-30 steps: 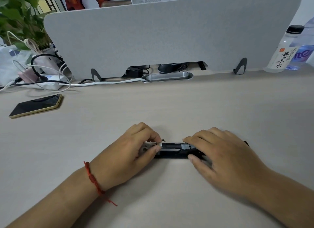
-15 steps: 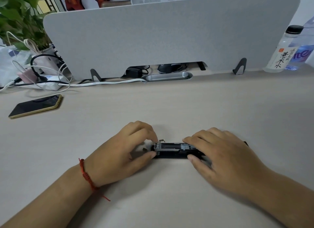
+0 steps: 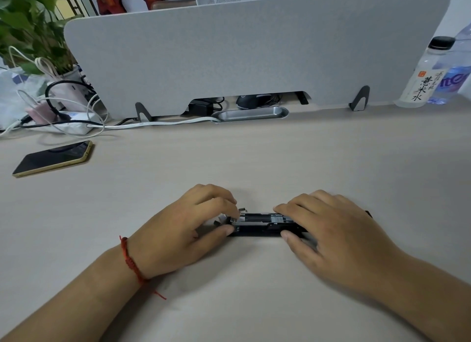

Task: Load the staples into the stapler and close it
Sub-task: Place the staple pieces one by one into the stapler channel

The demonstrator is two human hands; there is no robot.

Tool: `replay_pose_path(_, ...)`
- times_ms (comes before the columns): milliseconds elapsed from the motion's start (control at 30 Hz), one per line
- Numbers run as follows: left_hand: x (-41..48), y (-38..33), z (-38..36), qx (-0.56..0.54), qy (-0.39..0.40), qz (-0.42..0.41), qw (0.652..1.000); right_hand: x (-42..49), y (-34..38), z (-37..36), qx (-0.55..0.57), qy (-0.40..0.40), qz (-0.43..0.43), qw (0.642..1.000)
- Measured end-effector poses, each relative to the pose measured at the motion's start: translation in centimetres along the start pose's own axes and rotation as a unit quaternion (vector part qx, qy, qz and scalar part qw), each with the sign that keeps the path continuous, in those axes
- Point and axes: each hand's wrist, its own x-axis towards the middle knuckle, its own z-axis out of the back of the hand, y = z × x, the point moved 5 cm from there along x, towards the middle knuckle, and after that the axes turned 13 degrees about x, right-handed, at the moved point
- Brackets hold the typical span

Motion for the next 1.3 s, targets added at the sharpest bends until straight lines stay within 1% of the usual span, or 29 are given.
replay_pose_path(100,0.1,-0.4,-0.5,0.014,0.021,-0.006,1.0,0.0,-0.1,-0.1,0.001,0.002,-0.001,1.0)
replay_pose_path(267,0.5,-1.8,-1.3,0.025,0.053,-0.049,0.997,0.0,-0.1,-0.1,-0.005,0.0,0.002,1.0)
replay_pose_path(300,0.5,-1.7,-1.3,0.019,0.05,-0.045,0.998,0.0,-0.1,-0.1,-0.006,0.0,0.003,1.0)
replay_pose_path(433,0.2,-0.6,0.0,-0.016,-0.002,0.012,1.0,0.0,0.0,0.0,-0.002,0.0,0.004,1.0)
replay_pose_path(633,1.0,-2.4,-1.5,0.025,0.037,-0.044,0.998,0.1,0.2,0.1,-0.008,0.004,0.001,1.0)
replay_pose_path(733,1.1,-2.5,-1.5,0.027,0.023,-0.053,0.998,0.1,0.2,0.1,-0.007,0.004,0.002,1.0)
replay_pose_path(767,0.9,-2.2,-1.1,0.008,0.007,-0.04,0.999,0.1,0.3,0.1,-0.007,0.003,0.003,1.0)
replay_pose_path(833,0.6,-1.1,-0.2,-0.034,-0.037,0.012,0.999,0.1,0.2,0.1,-0.007,-0.002,0.005,1.0)
replay_pose_path(900,0.2,0.1,0.3,-0.041,-0.057,0.069,0.995,0.1,0.2,0.1,-0.009,-0.006,0.004,1.0)
replay_pose_path(967,0.1,0.9,0.3,-0.029,-0.047,0.099,0.994,0.0,0.1,0.1,-0.01,-0.007,0.004,1.0)
replay_pose_path(1133,-0.5,2.5,1.0,-0.018,-0.016,0.105,0.994,0.1,0.1,0.1,-0.01,-0.008,0.007,1.0)
replay_pose_path(1300,-0.9,3.1,0.8,-0.069,0.048,0.106,0.991,-0.1,0.1,0.1,-0.007,-0.008,0.009,1.0)
